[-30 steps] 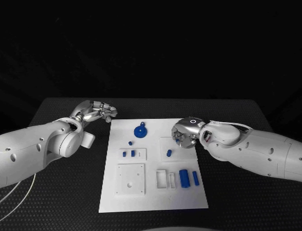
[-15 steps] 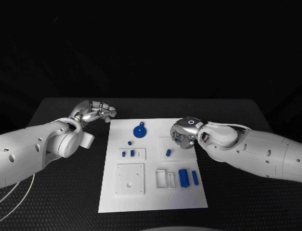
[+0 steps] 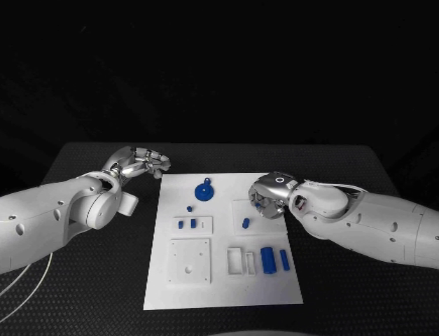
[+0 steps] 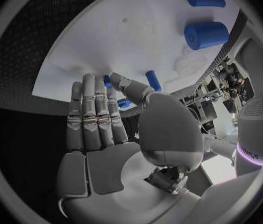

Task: Assemble the parts on the task board

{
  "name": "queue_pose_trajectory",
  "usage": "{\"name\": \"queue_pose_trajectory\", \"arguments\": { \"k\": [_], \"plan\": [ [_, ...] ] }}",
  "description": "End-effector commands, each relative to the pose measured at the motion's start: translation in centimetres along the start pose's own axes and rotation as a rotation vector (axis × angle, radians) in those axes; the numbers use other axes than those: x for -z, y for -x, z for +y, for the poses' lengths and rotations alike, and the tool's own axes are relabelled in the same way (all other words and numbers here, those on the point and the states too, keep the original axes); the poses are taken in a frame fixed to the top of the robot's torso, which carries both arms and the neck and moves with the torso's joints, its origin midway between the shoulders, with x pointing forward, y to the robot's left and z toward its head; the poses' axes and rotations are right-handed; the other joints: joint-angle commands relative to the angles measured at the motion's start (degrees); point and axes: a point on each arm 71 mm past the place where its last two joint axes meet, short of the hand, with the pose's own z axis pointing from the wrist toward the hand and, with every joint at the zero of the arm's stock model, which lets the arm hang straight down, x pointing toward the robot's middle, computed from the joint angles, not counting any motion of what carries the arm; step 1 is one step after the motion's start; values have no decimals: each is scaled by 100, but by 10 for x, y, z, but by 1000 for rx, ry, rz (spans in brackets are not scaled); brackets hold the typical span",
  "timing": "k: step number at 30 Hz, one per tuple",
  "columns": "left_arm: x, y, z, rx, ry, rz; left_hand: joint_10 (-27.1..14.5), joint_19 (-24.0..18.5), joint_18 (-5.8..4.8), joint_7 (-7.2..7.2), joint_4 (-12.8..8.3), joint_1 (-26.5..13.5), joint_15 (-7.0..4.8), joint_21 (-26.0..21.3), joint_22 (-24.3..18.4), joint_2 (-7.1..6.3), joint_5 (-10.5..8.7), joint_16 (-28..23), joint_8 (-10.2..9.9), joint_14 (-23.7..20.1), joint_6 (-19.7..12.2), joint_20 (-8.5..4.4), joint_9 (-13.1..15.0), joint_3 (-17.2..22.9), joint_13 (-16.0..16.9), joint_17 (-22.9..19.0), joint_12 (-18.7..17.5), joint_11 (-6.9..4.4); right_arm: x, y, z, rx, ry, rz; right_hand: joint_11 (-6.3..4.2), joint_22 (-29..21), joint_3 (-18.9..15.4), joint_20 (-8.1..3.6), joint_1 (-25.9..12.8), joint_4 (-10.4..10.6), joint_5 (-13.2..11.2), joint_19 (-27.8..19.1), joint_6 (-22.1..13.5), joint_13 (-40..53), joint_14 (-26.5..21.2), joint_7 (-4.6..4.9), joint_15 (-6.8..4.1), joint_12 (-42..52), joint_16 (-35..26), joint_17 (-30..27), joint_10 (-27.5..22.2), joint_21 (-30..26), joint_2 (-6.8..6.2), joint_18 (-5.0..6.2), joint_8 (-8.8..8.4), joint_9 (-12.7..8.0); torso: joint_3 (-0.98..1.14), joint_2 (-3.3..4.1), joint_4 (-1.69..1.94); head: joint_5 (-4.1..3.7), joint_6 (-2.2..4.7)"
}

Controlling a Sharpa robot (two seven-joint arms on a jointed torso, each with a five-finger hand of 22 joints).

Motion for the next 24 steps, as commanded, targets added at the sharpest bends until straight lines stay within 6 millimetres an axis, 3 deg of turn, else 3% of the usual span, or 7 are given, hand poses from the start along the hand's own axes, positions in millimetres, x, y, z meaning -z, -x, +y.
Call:
{"name": "queue_pose_trajectory", "arguments": {
  "k": [1, 18, 22, 24],
  "plan": [
    [-1, -1, -1, 16, -5, 7, -18, 10, 1, 7, -33, -53, 27, -20, 7, 5, 24, -35, -37, 8, -37, -23, -9, -8, -10, 9, -21, 4, 1, 1, 6, -7, 25, 8, -6, 123, 45, -12, -2, -2, -29, 39, 36, 3, 50, -7, 2, 17, 32, 11, 58, 41, -38, 34, 25, 9, -6, -2, -2, 12, 5],
    [-1, 4, 1, 32, 8, -6, -24, 14, 3, 23, -33, -66, 31, -31, 12, -2, 27, -55, -53, 9, -73, -18, -20, -12, -12, 24, -19, 6, 7, 45, 7, -89, 53, -46, -10, 122, 62, -15, -16, 19, -33, 52, 47, 20, 61, -11, -2, 17, 27, 31, 68, 48, -48, 34, 27, 18, -2, -2, -8, 16, 35],
    [-2, 4, 2, 33, 11, -8, -26, 14, 4, 24, -33, -67, 31, -32, 12, -3, 27, -57, -55, 9, -77, -18, -21, -12, -13, 26, -19, 6, 8, 53, 15, -140, 77, -68, -9, 122, 64, -15, -26, 26, -6, 52, 44, 25, 59, -10, -1, 12, 20, 39, 63, 48, -41, 34, 24, 20, -4, -6, -12, 64, 56],
    [-4, 4, 2, 33, 10, -11, -26, 14, 4, 26, -32, -69, 32, -34, 13, -3, 26, -59, -56, 9, -80, -17, -21, -13, -13, 28, -19, 7, 6, 56, 23, -160, 104, -92, -7, 122, 60, -15, -35, 32, 7, 52, 42, 29, 59, -9, -1, 9, 17, 44, 61, 49, -36, 34, 22, 22, -6, -10, -19, 137, 86]
  ]
}}
